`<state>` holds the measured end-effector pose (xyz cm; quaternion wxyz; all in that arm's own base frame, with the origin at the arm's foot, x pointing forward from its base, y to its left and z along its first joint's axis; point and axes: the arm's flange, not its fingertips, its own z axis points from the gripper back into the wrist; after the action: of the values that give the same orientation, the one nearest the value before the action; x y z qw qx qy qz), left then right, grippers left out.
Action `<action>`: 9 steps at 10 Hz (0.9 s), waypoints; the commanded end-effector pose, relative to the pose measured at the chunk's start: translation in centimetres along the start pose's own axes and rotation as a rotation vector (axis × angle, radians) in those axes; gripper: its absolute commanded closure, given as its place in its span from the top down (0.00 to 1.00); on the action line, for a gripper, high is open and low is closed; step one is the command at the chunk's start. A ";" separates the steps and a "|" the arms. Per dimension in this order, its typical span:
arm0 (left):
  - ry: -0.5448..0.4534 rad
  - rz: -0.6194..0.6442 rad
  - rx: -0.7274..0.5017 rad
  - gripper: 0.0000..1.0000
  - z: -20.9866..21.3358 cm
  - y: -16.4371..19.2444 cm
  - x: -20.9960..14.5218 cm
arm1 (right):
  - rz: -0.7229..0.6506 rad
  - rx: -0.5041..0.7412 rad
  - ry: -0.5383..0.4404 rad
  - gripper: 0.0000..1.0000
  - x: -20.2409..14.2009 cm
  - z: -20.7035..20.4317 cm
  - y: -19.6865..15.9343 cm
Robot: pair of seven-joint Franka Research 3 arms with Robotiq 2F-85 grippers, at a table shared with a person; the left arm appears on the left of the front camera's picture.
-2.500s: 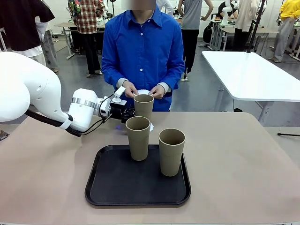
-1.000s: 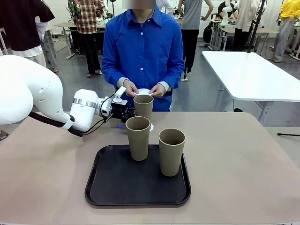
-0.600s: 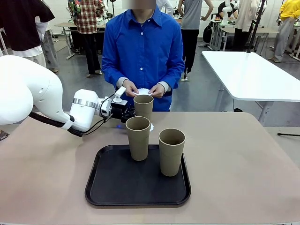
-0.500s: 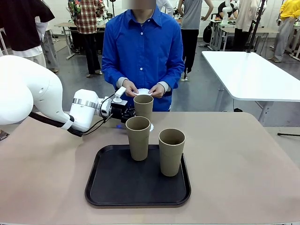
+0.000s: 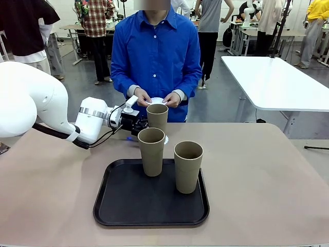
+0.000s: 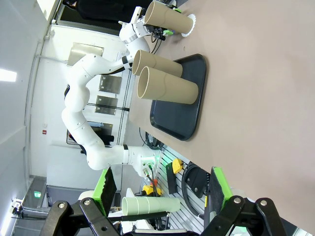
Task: Place coasters on the table and set cups on them.
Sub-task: Pick up one Reusable plastic cup and place it on a coaster set by the human.
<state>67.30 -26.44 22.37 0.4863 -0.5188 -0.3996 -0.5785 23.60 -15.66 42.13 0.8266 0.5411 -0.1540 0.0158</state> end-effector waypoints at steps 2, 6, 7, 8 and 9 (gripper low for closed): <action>0.000 0.016 -0.021 1.00 0.5 1.0 0.6 | 0.012 0.015 -0.009 1.00 0.1 0.1 0.0; 0.005 0.018 -0.027 1.00 1.7 0.9 0.9 | 0.012 0.015 -0.009 1.00 0.1 0.1 0.0; 0.006 0.020 -0.027 1.00 2.1 0.8 1.0 | 0.012 0.015 -0.009 1.00 0.1 0.1 0.0; 0.007 0.019 -0.027 1.00 2.6 0.9 1.1 | 0.012 0.015 -0.009 1.00 0.1 0.1 0.0; 0.009 0.019 -0.028 1.00 2.9 0.7 1.3 | 0.012 0.015 -0.009 1.00 0.1 0.1 0.0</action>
<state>68.31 -24.22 23.15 0.4855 -0.5195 -0.3995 -0.5786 23.60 -15.66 42.13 0.8266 0.5411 -0.1540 0.0158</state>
